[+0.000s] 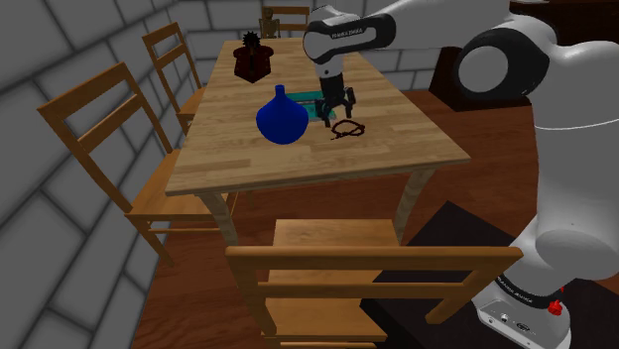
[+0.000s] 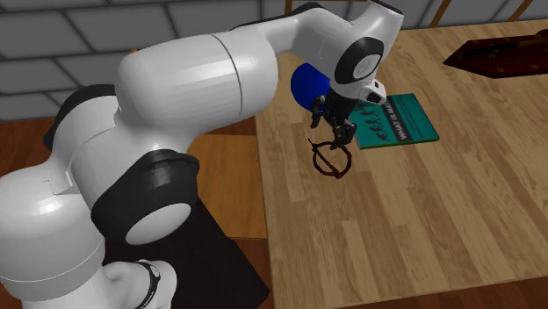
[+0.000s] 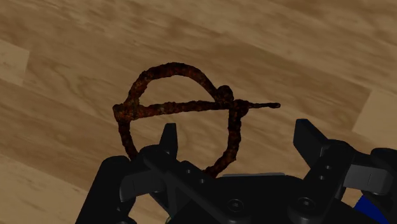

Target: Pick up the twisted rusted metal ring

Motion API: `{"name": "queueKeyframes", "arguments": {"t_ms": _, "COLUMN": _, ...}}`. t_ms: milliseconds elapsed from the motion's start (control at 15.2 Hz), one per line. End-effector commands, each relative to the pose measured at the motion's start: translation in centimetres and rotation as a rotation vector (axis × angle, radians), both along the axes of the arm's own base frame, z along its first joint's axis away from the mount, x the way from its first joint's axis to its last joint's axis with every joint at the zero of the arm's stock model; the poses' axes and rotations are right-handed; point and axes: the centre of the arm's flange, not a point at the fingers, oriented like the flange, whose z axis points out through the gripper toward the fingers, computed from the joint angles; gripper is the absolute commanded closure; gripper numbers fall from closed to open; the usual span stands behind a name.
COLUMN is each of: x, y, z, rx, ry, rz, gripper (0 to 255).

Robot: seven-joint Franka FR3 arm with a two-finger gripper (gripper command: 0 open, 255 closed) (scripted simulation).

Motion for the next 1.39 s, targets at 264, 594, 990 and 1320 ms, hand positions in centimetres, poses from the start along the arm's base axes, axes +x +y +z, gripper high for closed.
{"name": "queueKeyframes", "arguments": {"t_ms": 264, "x": 1.2, "y": 0.0, "z": -2.9, "rx": -0.008, "ry": 0.006, "rz": -0.007, "gripper": 0}}
{"name": "queueKeyframes", "arguments": {"t_ms": 594, "x": 1.2, "y": 0.0, "z": -4.8, "rx": -0.008, "ry": 0.006, "rz": -0.007, "gripper": 0}}
{"name": "queueKeyframes", "arguments": {"t_ms": 990, "x": 1.3, "y": 0.3, "z": -4.7, "rx": -0.008, "ry": 0.006, "rz": -0.007, "gripper": 255}}
{"name": "queueKeyframes", "arguments": {"t_ms": 1320, "x": 1.2, "y": 0.0, "z": -4.3, "rx": -0.008, "ry": 0.006, "rz": -0.007, "gripper": 255}}
